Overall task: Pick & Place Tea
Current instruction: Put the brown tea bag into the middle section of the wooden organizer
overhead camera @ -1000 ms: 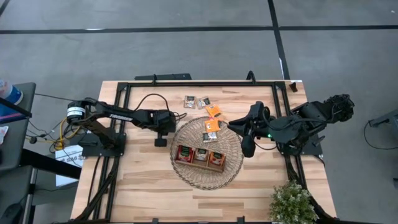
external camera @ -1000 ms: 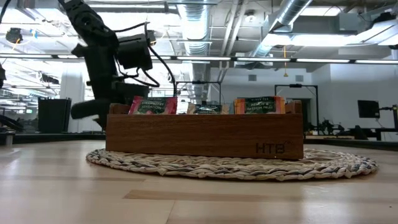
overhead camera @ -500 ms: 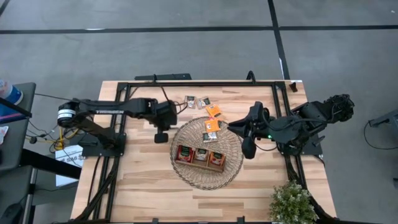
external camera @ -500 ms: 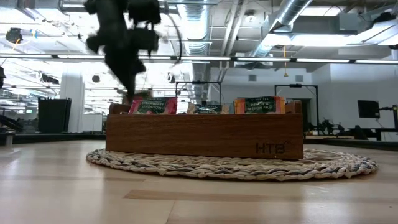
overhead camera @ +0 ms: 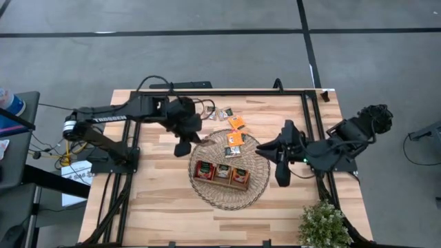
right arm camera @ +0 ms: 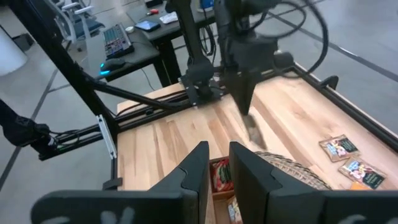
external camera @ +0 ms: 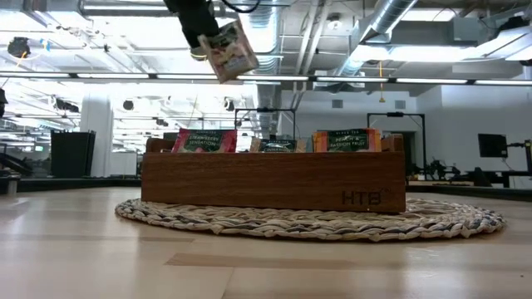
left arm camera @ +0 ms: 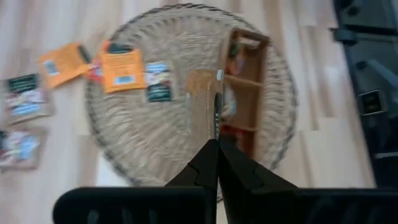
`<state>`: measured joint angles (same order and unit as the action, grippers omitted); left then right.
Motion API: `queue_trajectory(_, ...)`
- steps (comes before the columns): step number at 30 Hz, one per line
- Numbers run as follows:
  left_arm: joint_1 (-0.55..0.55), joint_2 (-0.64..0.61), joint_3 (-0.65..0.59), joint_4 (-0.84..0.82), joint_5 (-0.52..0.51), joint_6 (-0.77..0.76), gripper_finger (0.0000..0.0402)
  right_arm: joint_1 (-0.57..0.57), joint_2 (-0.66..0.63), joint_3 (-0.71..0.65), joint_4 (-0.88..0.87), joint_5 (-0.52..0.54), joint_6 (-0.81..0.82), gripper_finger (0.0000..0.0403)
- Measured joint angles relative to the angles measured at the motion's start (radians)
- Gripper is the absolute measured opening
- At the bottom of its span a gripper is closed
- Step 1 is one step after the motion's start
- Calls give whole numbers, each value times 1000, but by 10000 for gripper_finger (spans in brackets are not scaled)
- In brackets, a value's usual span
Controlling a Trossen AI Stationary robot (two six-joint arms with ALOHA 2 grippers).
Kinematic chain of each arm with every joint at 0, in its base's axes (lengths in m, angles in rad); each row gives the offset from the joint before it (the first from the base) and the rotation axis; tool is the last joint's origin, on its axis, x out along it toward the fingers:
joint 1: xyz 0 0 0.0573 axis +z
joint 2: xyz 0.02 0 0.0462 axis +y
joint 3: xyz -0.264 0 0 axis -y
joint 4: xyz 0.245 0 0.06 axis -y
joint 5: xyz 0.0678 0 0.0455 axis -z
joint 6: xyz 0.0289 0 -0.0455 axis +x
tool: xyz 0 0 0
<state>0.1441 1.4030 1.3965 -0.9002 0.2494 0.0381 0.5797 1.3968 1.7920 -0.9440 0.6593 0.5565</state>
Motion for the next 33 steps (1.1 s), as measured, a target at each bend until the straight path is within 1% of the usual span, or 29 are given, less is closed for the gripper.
queue_trajectory(3,-46,26,2,9,9,-24,0,14,0,0,4,16,0,54)
queue_trajectory(9,-120,117,2,87,34,-54,0,22,0,0,6,20,1,54)
queue_trajectory(18,-155,231,2,186,97,-73,0,22,0,0,9,10,1,54)
queue_trajectory(22,-160,272,13,205,106,-73,0,22,0,0,9,0,-4,54)
queue_trajectory(27,-160,344,101,170,111,-33,0,22,0,0,9,-3,-5,54)
queue_trajectory(33,-157,445,238,-28,92,59,0,25,0,0,9,-3,-5,54)
